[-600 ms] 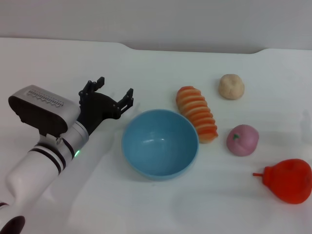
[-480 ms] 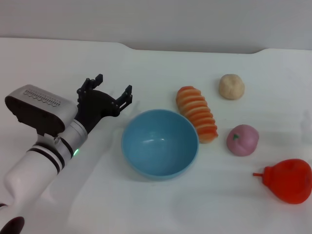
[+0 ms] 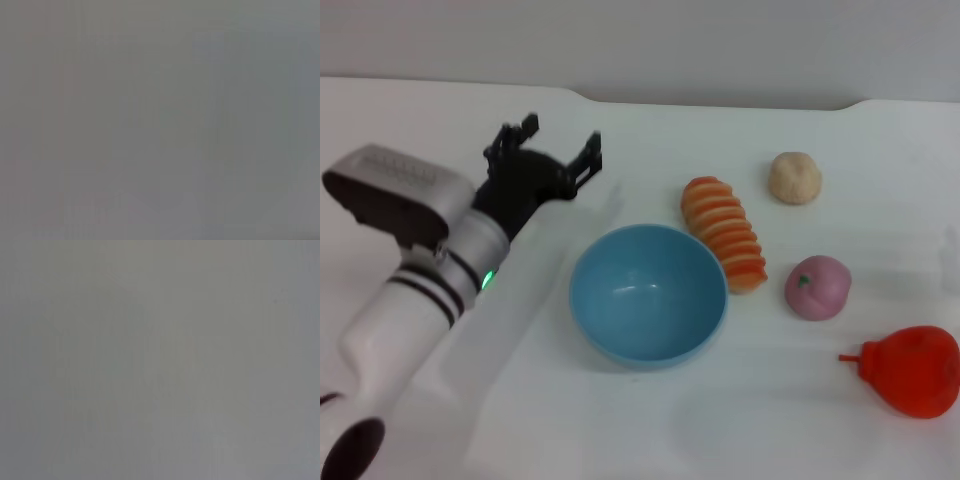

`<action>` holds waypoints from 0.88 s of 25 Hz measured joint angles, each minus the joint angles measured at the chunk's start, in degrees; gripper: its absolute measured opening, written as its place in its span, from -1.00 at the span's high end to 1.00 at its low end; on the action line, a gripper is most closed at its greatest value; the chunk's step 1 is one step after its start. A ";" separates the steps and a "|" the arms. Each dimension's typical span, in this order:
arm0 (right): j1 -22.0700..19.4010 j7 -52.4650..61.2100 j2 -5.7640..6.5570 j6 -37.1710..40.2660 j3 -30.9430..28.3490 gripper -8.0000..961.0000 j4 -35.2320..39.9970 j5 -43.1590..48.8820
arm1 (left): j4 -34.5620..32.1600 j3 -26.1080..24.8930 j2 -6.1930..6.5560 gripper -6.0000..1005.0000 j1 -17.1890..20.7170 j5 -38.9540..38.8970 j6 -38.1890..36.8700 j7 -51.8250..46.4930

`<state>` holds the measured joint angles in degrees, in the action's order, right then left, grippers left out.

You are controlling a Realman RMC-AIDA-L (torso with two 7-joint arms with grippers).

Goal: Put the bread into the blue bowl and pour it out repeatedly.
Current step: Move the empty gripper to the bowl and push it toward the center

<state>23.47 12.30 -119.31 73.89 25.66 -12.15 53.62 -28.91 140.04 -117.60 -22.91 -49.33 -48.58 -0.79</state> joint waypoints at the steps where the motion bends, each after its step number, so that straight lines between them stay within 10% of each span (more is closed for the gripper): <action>1: 0.00 0.00 0.02 -0.03 0.00 0.10 0.06 -0.02 | -1.32 -1.12 0.26 -0.67 -0.01 0.30 1.13 -0.17; 10: 0.00 0.00 0.05 -0.53 -0.09 0.11 0.56 -0.37 | -26.04 -17.55 4.57 -0.67 -1.99 11.78 39.52 -1.70; 22: 0.60 0.00 0.10 -5.83 -0.09 0.12 3.50 -0.29 | -54.07 -41.16 -0.11 -0.66 -0.27 15.42 98.87 15.93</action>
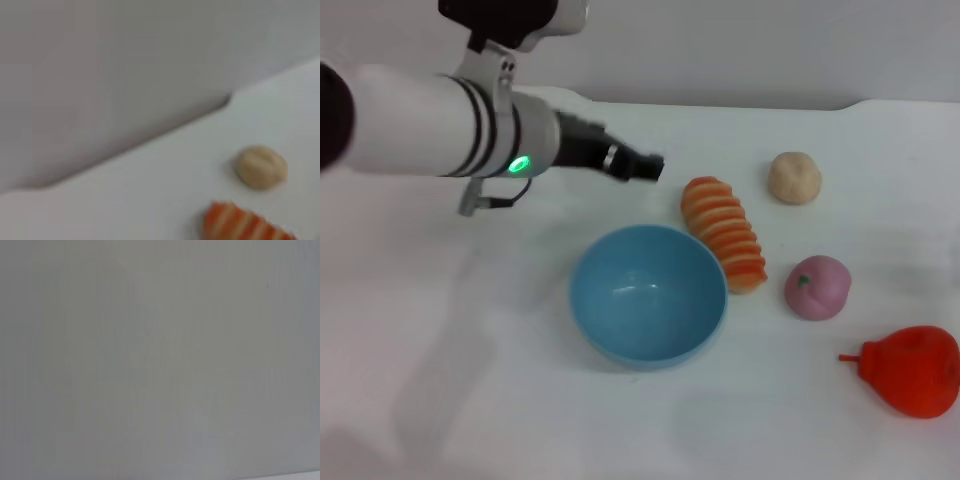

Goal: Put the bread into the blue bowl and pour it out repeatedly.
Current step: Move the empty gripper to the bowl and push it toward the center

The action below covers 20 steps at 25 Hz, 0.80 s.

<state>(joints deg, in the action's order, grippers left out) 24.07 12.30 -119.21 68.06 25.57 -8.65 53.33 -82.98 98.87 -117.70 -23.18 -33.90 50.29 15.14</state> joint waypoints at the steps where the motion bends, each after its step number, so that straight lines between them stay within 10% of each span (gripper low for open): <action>1: 0.05 0.00 0.01 -0.46 0.00 0.12 0.41 0.00 | -1.19 -1.01 0.00 -0.66 -0.08 0.06 3.61 0.00; 7: 0.23 0.00 0.03 -1.48 0.00 0.12 1.75 0.03 | -1.43 -5.63 -0.01 -0.66 -2.07 0.99 18.10 -0.03; 20: 0.16 0.00 0.03 -1.63 0.00 0.13 2.17 0.18 | 9.27 -5.03 -0.31 -0.66 -6.95 0.88 20.51 -0.64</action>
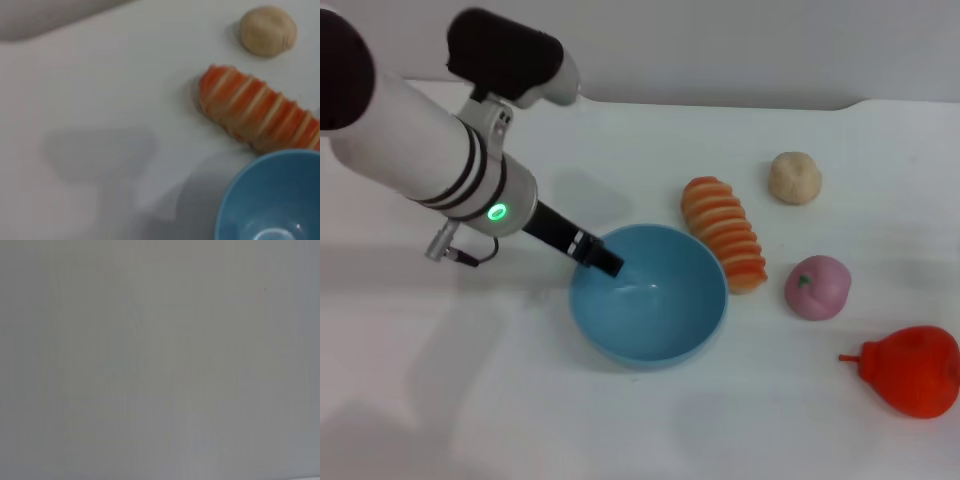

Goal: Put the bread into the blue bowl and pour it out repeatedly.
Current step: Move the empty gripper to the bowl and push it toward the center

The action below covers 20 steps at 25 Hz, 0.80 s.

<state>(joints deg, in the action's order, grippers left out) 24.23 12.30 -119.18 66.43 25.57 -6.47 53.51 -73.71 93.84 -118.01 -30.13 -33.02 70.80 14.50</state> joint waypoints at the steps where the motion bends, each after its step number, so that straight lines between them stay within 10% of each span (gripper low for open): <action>1: -0.03 0.00 0.00 0.00 0.00 0.14 0.00 0.01 | 1.63 0.08 -0.01 -0.66 -0.87 -0.03 0.06 -0.11; 20: -0.24 0.00 -0.18 0.01 0.09 0.15 -0.47 0.02 | 12.49 2.60 -0.47 -0.61 -5.83 -0.55 -2.10 -0.16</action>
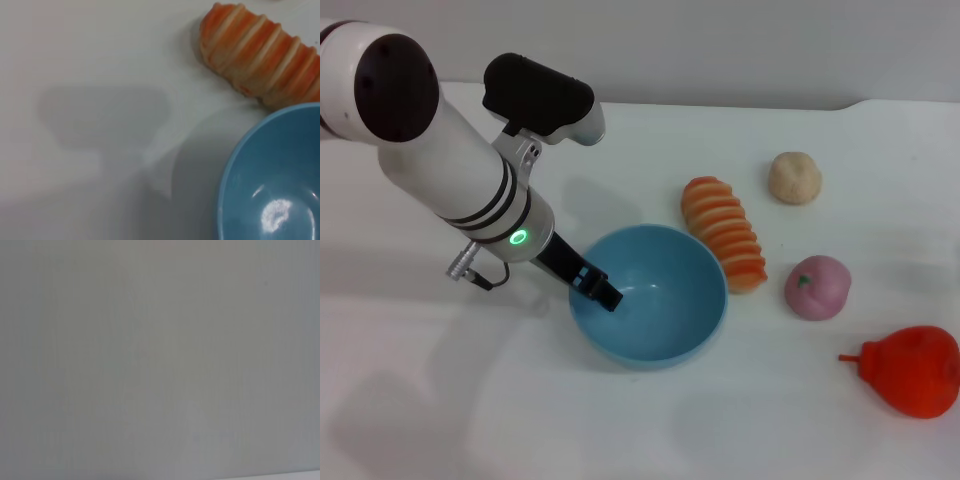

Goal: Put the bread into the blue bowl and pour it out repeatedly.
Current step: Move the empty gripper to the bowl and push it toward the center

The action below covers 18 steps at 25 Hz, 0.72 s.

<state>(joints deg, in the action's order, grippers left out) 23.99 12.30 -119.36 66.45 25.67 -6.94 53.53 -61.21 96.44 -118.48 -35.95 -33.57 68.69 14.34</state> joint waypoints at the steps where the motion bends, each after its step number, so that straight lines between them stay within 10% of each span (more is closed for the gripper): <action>1: 0.00 0.00 0.00 0.00 0.00 0.15 0.00 0.00 | 0.32 0.00 0.01 -0.59 -0.04 -0.18 0.07 -0.01; 14: -0.18 0.14 -0.08 0.05 0.11 0.16 -0.23 0.00 | 0.75 -0.03 0.09 -0.11 -0.22 -0.34 0.39 -0.54; 18: -0.32 0.30 -0.09 0.39 -0.13 0.17 -0.60 0.00 | 0.75 -0.03 0.09 0.46 -0.24 -0.36 0.59 -0.64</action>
<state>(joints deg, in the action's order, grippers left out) 23.67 12.60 -119.45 66.83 25.54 -7.54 53.53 -60.47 96.41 -118.39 -36.20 -33.93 69.29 13.70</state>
